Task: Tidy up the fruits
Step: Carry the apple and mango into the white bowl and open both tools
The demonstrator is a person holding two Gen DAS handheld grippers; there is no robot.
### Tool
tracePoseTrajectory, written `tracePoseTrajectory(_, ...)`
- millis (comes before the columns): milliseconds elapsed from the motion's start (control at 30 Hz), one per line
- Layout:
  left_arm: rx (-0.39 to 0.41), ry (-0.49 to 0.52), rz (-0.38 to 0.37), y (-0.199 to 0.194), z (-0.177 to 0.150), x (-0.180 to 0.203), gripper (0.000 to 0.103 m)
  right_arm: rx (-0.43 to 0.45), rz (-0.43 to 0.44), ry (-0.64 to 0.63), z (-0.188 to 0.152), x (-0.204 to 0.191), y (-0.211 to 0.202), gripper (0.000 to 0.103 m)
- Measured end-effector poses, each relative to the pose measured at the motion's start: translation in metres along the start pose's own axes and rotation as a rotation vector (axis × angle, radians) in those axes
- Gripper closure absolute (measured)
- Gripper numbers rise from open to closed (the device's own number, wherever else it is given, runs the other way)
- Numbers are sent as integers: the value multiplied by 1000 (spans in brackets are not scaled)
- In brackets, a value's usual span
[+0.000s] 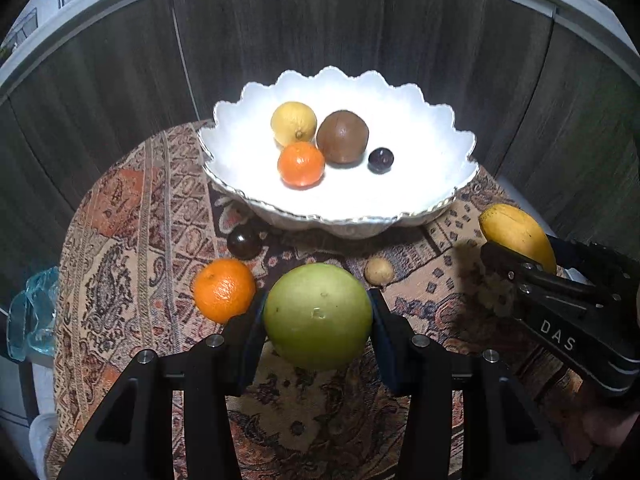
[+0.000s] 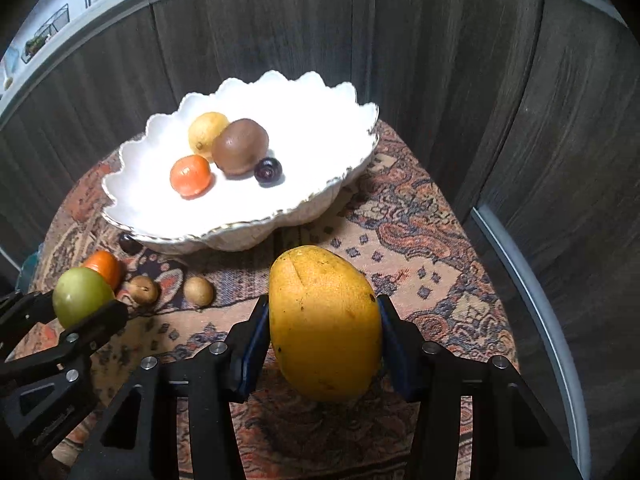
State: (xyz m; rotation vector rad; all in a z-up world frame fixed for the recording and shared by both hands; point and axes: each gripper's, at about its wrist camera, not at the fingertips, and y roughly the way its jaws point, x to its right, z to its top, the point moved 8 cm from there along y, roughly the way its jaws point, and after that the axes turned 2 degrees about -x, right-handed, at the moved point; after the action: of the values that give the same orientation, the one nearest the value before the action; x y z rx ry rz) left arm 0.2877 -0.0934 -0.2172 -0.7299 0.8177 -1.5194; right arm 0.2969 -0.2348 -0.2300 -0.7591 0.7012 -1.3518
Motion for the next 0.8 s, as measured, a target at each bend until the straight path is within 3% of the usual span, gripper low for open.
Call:
tracePoseTrajectory(433,89,5,2,-34,37,-18,56,84,-1,-12,31,-16,-43,52)
tracePoseTrajectory(800,123,52,-12,-27,81,-24,56,101,1,11,65,-22,-35,52)
